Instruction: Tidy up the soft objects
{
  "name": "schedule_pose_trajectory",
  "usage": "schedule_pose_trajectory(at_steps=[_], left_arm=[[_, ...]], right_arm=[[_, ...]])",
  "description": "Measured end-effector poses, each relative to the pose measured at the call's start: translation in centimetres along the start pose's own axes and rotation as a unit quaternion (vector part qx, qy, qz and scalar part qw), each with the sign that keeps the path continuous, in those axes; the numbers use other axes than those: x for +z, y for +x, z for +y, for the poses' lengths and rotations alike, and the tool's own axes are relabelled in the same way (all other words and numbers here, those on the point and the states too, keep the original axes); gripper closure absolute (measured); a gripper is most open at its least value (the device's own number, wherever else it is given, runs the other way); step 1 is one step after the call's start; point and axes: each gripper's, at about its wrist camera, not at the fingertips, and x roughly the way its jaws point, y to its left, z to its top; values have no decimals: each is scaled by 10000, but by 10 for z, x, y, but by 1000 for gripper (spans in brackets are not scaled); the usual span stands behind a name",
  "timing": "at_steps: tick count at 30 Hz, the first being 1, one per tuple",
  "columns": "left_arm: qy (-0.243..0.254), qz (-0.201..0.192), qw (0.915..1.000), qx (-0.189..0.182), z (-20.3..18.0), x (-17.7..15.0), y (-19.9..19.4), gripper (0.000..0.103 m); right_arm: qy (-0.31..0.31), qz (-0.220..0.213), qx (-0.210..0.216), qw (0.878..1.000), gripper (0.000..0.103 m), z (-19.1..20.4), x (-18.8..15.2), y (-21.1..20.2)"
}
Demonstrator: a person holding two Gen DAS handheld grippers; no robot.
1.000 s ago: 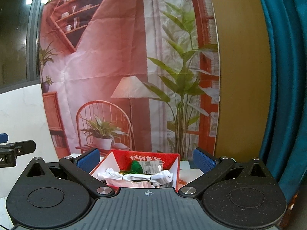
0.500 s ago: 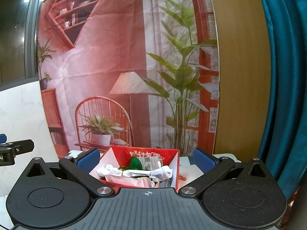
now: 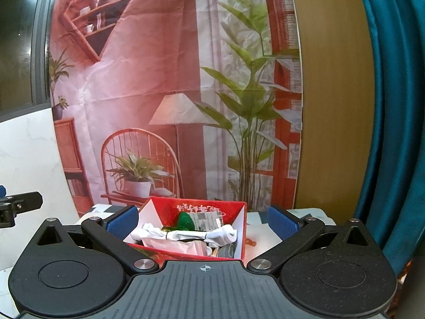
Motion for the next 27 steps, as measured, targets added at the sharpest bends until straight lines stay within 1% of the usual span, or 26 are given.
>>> schedule_pose_trajectory(at_steps=[16,24,27], left_arm=[[-90,42,9999,-29,-1,-4,2,0],[-84,-76,9999,-54,-1,-5,-2,0],[-114,-65,9999,-50,1,-5,-1,0]], right_arm=[[-54,70,11,10000,0,2,-2,4],[-51,79,2,10000,0,3,-2,5],[-54,82,3,10000,0,3,-2,5]])
